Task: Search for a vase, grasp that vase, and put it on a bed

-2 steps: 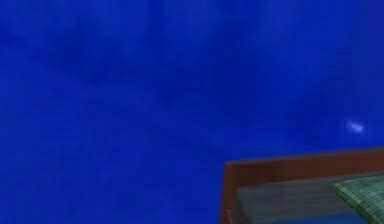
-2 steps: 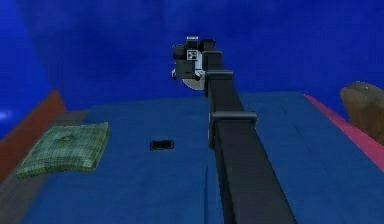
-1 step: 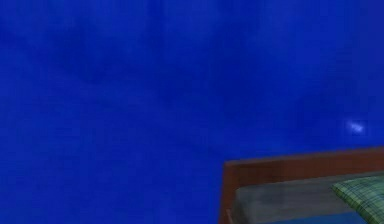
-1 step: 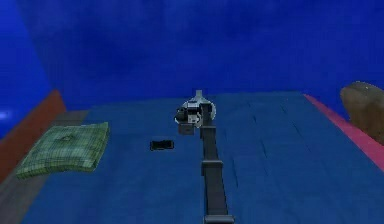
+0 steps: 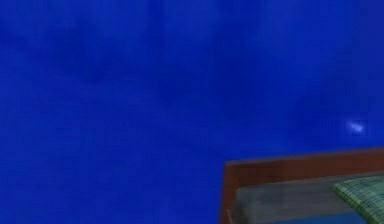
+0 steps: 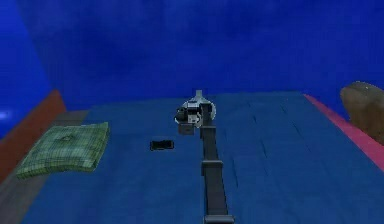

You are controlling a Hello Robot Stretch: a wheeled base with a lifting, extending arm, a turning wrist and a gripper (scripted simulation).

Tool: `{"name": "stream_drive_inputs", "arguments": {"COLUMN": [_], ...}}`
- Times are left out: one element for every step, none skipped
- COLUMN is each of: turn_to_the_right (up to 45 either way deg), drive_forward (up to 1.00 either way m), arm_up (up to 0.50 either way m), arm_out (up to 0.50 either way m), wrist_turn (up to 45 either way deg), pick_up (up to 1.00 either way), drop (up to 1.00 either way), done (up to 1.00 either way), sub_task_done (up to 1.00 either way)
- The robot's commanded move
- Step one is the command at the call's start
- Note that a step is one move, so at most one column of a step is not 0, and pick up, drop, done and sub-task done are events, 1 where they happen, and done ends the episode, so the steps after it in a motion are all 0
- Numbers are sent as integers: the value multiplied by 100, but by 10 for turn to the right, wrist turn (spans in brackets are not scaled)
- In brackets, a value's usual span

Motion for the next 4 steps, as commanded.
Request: {"name": "stream_drive_inputs", "arguments": {"turn_to_the_right": [0,0,0,0], "drive_forward": [0,0,0,0], "arm_up": [0,10,0,0], "arm_out": [0,0,-8,0], "wrist_turn": [0,0,0,0], "pick_up": [0,0,0,0], "drop": [100,0,0,0], "done": [0,0,0,100], "sub_task_done": [0,0,0,0]}}
